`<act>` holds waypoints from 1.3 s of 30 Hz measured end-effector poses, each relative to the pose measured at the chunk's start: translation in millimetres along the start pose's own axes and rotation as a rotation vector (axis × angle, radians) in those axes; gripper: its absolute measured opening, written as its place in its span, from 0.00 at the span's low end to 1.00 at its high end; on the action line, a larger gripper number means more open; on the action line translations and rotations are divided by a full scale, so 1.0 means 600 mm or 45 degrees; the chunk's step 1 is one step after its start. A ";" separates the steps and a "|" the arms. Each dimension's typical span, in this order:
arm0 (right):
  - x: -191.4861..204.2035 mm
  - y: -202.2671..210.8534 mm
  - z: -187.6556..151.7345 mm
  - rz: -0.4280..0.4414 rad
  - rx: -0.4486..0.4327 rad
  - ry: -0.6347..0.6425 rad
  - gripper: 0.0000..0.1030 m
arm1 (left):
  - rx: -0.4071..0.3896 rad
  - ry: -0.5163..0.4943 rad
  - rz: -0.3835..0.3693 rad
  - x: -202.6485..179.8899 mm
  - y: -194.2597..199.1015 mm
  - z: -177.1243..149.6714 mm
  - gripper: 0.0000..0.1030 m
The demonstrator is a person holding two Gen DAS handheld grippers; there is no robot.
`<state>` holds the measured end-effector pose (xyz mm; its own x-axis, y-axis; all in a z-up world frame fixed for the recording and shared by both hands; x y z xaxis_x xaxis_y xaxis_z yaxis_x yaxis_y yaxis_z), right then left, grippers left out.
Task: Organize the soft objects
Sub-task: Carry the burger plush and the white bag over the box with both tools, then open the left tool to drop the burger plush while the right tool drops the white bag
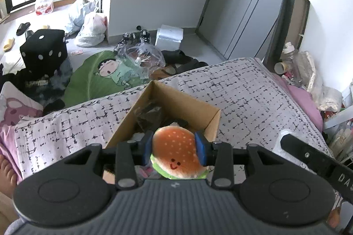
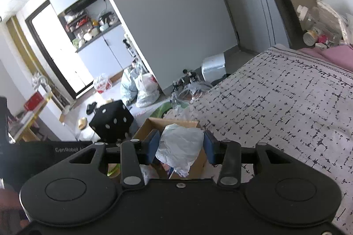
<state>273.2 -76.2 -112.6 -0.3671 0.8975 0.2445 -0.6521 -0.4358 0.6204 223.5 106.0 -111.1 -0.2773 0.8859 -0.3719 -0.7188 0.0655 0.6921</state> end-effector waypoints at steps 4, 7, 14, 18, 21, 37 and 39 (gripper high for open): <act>0.017 -0.014 -0.012 0.010 0.032 0.027 0.42 | 0.025 0.012 -0.016 0.011 -0.011 -0.009 0.38; 0.031 -0.018 -0.017 0.017 0.040 0.047 0.42 | 0.050 0.041 -0.034 0.019 -0.026 -0.017 0.38; 0.046 -0.037 -0.027 0.002 0.068 0.060 0.42 | 0.120 0.089 -0.071 0.031 -0.064 -0.037 0.39; 0.057 -0.049 -0.027 0.018 0.061 0.055 0.42 | 0.152 0.098 -0.098 0.035 -0.075 -0.042 0.45; 0.068 -0.059 -0.028 0.031 0.041 0.071 0.42 | 0.184 0.085 -0.102 0.044 -0.080 -0.044 0.61; 0.109 -0.072 -0.035 0.082 0.007 0.073 0.73 | 0.137 0.084 0.003 0.089 -0.033 -0.009 0.66; 0.102 -0.064 -0.029 0.059 -0.005 0.050 0.75 | 0.134 0.075 0.010 0.086 -0.026 -0.008 0.66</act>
Point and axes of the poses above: each gripper's, at about its wrist camera, not at the fingertips, and y roughly against the way its jaws point, x to its left, z to its top, the point moved 8 cm from there along -y, roughly the way its jaws point, and after that the axes turned 12 degrees about -z, right-handed, at the moved point
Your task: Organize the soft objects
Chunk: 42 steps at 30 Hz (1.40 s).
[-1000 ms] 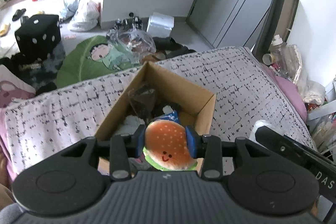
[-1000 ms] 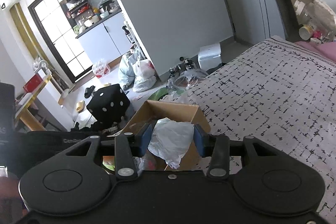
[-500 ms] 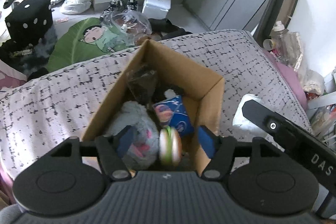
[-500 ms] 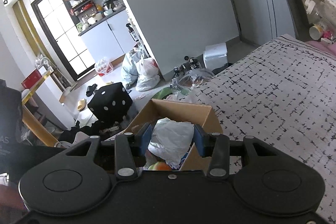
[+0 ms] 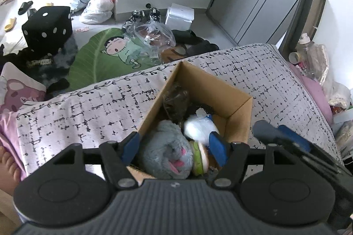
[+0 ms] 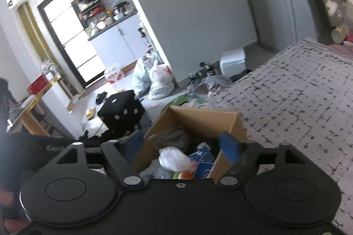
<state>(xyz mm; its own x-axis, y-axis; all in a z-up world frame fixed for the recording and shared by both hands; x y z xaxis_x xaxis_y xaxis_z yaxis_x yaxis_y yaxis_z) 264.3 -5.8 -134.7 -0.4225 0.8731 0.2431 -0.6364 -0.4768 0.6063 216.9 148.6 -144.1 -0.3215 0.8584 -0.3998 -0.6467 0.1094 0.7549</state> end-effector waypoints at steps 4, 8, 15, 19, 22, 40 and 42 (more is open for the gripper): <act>-0.026 0.023 0.008 -0.035 -0.016 -0.080 0.82 | 0.000 -0.017 0.000 -0.011 0.014 -0.001 0.72; -0.063 0.058 0.003 -0.087 -0.032 -0.130 0.85 | -0.009 -0.030 0.001 -0.021 0.028 -0.002 0.75; -0.121 0.094 -0.016 -0.184 0.001 -0.203 0.90 | 0.010 -0.077 0.004 -0.040 0.052 -0.017 0.83; -0.127 0.110 -0.023 -0.223 0.031 -0.200 0.90 | 0.021 -0.100 -0.006 -0.048 0.066 -0.027 0.87; -0.129 0.127 -0.026 -0.250 0.040 -0.195 0.94 | 0.036 -0.127 -0.012 -0.055 0.074 -0.035 0.89; -0.142 0.274 -0.031 -0.451 0.026 -0.286 1.00 | 0.046 -0.279 -0.090 -0.106 0.148 -0.076 0.96; -0.136 0.289 -0.032 -0.463 0.025 -0.299 1.00 | 0.034 -0.306 -0.097 -0.116 0.160 -0.082 0.97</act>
Point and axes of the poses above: each gripper's, at about its wrist camera, not at the fingertips, and y roughly against the way its jaws point, x to its left, z to its top, the point moved 8 cm from there along -y, roughly the way its jaws point, and after that the axes turned 12 degrees about -z, right-handed, at the moved point
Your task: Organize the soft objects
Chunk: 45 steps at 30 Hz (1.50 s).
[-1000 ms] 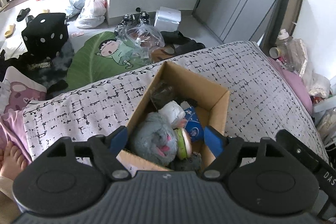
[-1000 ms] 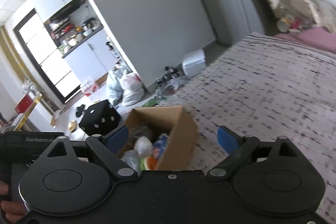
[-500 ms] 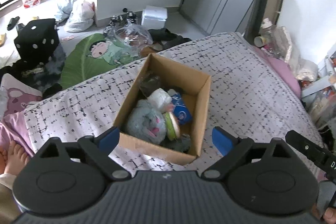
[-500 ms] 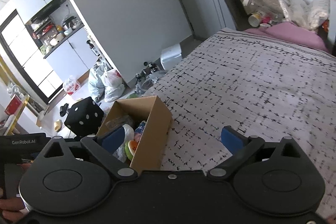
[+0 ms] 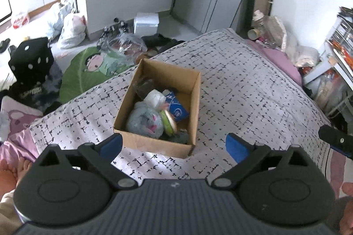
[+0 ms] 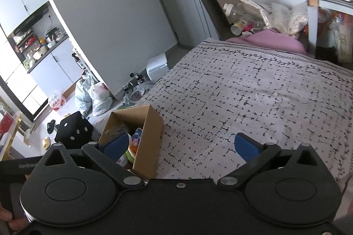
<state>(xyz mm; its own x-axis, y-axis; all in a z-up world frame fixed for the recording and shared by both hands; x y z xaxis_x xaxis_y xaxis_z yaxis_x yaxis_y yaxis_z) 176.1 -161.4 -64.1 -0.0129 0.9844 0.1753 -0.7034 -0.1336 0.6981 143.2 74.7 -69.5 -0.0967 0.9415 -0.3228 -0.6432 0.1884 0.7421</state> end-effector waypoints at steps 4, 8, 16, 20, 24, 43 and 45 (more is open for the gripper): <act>-0.002 0.018 -0.012 -0.022 0.016 0.010 1.00 | -0.013 -0.045 -0.020 -0.021 0.016 -0.010 0.97; -0.005 0.041 -0.023 -0.022 0.008 0.009 1.00 | -0.013 -0.069 -0.045 -0.033 0.032 -0.023 0.98; -0.006 0.101 -0.033 -0.058 -0.028 0.039 1.00 | -0.032 -0.115 -0.058 -0.050 0.077 -0.042 0.98; -0.015 0.120 -0.043 -0.087 -0.028 0.058 1.00 | -0.027 -0.139 -0.060 -0.057 0.096 -0.055 0.98; -0.017 0.133 -0.056 -0.117 -0.032 0.092 1.00 | -0.017 -0.163 -0.066 -0.061 0.107 -0.067 0.98; -0.004 0.185 -0.110 -0.158 -0.045 0.240 1.00 | -0.063 -0.290 -0.045 -0.061 0.170 -0.106 0.98; -0.004 0.185 -0.112 -0.158 -0.032 0.247 1.00 | -0.073 -0.288 -0.031 -0.054 0.177 -0.106 0.98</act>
Point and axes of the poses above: each gripper's, at about its wrist camera, not at the fingertips, and y roughly against the way its jaws point, x to its left, z to its top, the point moved 8 cm from there along -y, roughly the way its jaws point, and after that the axes turned 12 degrees about -z, right-handed, at the moved point
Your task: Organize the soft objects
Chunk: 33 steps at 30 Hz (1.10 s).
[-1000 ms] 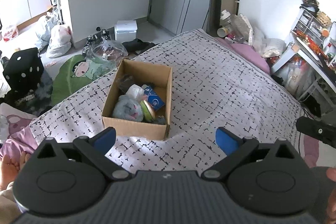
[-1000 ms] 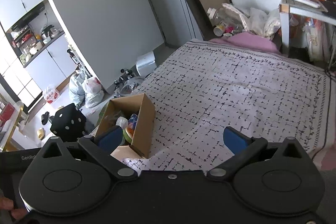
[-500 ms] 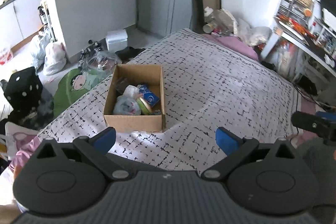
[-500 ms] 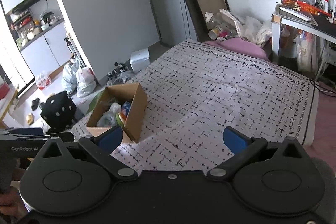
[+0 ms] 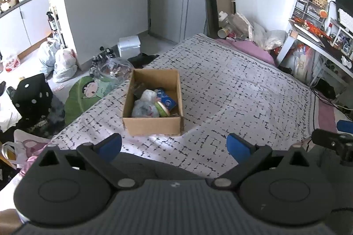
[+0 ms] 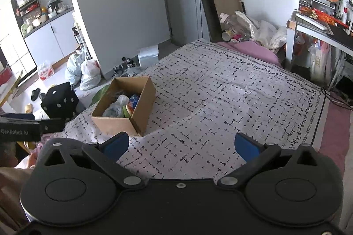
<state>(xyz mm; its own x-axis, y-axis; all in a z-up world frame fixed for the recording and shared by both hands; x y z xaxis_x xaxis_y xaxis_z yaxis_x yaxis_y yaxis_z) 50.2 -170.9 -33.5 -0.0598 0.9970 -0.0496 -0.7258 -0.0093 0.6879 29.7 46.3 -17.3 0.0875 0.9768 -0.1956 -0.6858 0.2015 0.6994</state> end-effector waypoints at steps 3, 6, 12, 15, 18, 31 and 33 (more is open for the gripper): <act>-0.004 -0.001 -0.003 0.005 0.007 -0.029 1.00 | -0.001 0.010 0.008 0.006 0.005 -0.002 0.98; -0.003 -0.002 -0.005 -0.001 0.013 -0.020 1.00 | -0.007 0.005 0.011 0.007 0.009 -0.002 0.98; 0.003 0.007 -0.005 0.001 0.005 -0.011 1.00 | -0.022 0.015 -0.013 0.001 0.017 -0.002 0.98; 0.005 0.009 -0.003 0.012 0.004 -0.015 1.00 | -0.024 0.014 -0.014 0.000 0.019 -0.002 0.98; 0.010 0.011 -0.003 0.013 -0.002 -0.004 1.00 | -0.023 0.013 -0.019 -0.002 0.021 -0.002 0.98; 0.016 0.017 -0.003 0.026 -0.001 -0.001 1.00 | -0.020 0.033 -0.025 -0.001 0.021 -0.004 0.98; 0.017 0.019 -0.002 0.024 -0.002 -0.002 1.00 | -0.019 0.037 -0.029 -0.001 0.021 -0.005 0.98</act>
<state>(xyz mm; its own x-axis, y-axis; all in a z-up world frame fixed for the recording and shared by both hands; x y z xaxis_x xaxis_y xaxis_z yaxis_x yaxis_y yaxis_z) 40.5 -161.2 -27.3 -0.0721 0.9968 -0.0354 -0.7256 -0.0280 0.6876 18.9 48.0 -10.6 0.0820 0.9694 -0.2315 -0.6943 0.2222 0.6845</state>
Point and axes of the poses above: each gripper's, at about its wrist camera, not at the fingertips, and y roughly against the way its jaws point, x to its left, z to its top, the point moved 8 cm from there along -y, roughly the way its jaws point, and after that the axes turned 12 degrees about -z, right-handed, at the moved point
